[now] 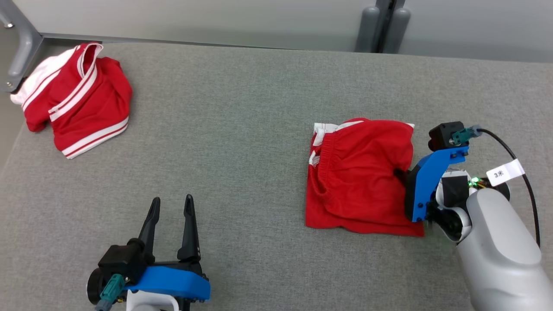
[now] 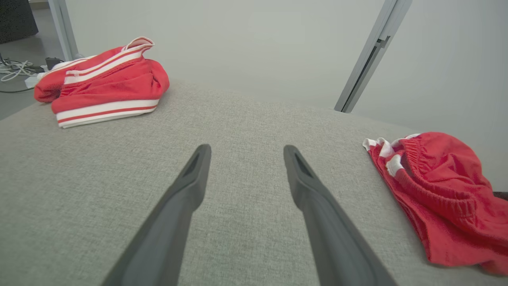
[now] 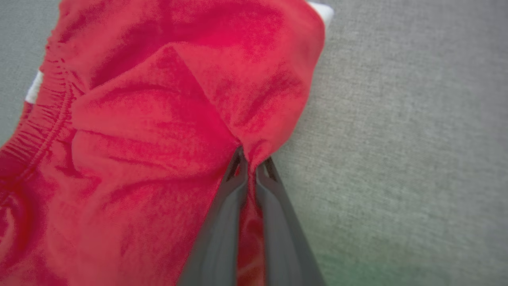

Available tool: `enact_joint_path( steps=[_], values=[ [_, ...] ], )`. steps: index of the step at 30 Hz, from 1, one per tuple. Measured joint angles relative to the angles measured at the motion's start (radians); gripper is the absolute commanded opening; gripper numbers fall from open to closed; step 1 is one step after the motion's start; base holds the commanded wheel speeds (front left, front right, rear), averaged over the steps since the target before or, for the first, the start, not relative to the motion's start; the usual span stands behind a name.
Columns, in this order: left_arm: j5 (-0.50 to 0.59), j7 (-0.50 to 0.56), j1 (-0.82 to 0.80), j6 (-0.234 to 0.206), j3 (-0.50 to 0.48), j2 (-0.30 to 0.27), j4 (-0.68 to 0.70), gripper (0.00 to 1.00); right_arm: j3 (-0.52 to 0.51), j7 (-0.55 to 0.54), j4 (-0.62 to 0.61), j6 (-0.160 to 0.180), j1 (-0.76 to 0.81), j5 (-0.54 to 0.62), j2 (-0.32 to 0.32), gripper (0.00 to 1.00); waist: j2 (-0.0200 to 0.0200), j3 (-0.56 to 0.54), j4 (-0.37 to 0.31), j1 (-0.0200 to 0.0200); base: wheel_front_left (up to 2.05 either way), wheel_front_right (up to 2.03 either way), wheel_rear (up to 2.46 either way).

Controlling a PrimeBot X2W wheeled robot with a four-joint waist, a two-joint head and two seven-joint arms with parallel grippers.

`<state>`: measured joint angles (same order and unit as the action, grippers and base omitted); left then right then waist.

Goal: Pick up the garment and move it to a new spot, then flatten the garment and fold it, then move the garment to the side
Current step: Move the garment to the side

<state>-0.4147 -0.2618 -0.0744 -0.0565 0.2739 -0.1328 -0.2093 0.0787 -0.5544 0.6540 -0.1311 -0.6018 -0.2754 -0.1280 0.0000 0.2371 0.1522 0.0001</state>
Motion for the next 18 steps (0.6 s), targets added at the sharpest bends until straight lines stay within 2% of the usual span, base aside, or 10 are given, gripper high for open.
enact_joint_path(
  steps=[4, 8, 18],
  values=[
    [0.014, 0.0, -0.017, 0.006, 0.0, 0.0, 0.01, 1.0, 0.019, 0.059, 0.002, 0.0, -0.025, -0.008, -0.023, 0.0, 0.0, 0.015, -0.023, 0.0, 0.0, 0.0, 0.0],
    [0.02, 0.0, -0.031, 0.011, -0.002, -0.003, 0.022, 1.0, 0.023, 0.11, 0.002, 0.0, -0.039, 0.017, -0.073, 0.0, 0.0, 0.034, -0.064, 0.0, 0.0, 0.0, 0.0],
    [0.053, 0.018, -0.06, 0.012, 0.01, -0.037, 0.082, 1.0, -0.027, 0.187, -0.033, 0.0, -0.044, 0.031, -0.14, 0.0, 0.0, 0.102, -0.231, 0.0, 0.0, 0.0, 0.0]
  ],
)
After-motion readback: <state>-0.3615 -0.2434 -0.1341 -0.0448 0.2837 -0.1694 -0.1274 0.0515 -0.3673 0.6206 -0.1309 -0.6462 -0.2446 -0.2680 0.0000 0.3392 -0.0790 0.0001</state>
